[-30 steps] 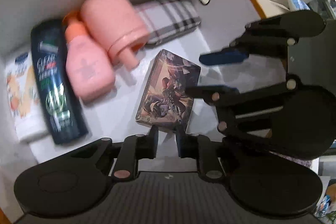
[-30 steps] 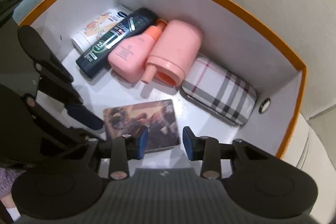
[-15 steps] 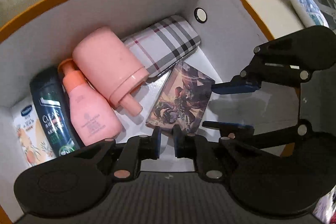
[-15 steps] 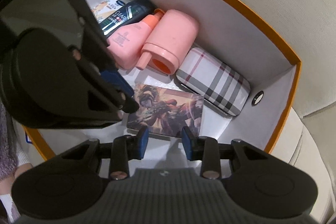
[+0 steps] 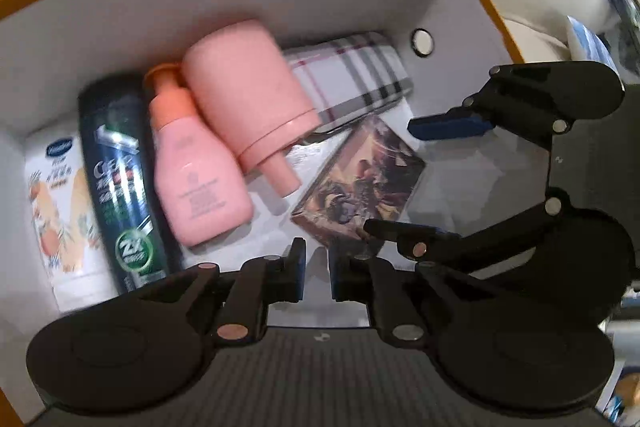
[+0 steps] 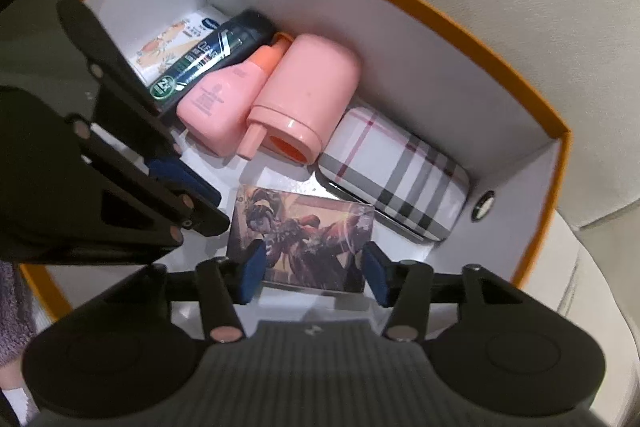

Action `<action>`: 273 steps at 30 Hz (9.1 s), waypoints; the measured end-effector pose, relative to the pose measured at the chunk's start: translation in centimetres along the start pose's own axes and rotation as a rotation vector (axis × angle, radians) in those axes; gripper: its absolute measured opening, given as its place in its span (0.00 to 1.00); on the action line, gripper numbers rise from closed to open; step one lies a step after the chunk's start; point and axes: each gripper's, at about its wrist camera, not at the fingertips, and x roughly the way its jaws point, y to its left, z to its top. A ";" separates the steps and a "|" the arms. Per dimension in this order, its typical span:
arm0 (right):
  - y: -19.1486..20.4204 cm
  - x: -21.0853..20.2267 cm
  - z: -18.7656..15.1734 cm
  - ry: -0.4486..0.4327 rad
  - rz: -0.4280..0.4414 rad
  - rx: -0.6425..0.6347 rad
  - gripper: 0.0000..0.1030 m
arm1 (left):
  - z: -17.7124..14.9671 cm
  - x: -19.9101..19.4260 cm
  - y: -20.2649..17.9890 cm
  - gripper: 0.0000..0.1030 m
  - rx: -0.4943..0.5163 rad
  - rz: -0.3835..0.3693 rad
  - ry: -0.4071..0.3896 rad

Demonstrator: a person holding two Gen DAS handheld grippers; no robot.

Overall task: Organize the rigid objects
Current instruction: 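Push the mauve box flat beside the plaid case with both grippers, then withdraw both grippers from the orange box, then grasp the clear plastic cube with the left gripper while the right grasps the gold box, then lift the clear cube and gold box with both grippers over the orange box, then lower the cube and gold box into the orange box and open both grippers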

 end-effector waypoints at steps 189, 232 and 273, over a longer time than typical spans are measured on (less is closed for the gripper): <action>12.3 -17.4 -15.9 -0.497 -0.077 0.489 0.63 | -14.9 -18.1 -8.3 0.53 0.177 0.117 -0.545; 3.0 -3.3 -2.3 0.123 -0.045 0.227 0.63 | -5.5 -8.8 1.0 0.53 -0.054 0.006 -0.322; 3.6 -2.6 -0.6 0.124 -0.069 0.150 0.34 | -7.3 -10.3 2.6 0.53 -0.023 0.018 -0.297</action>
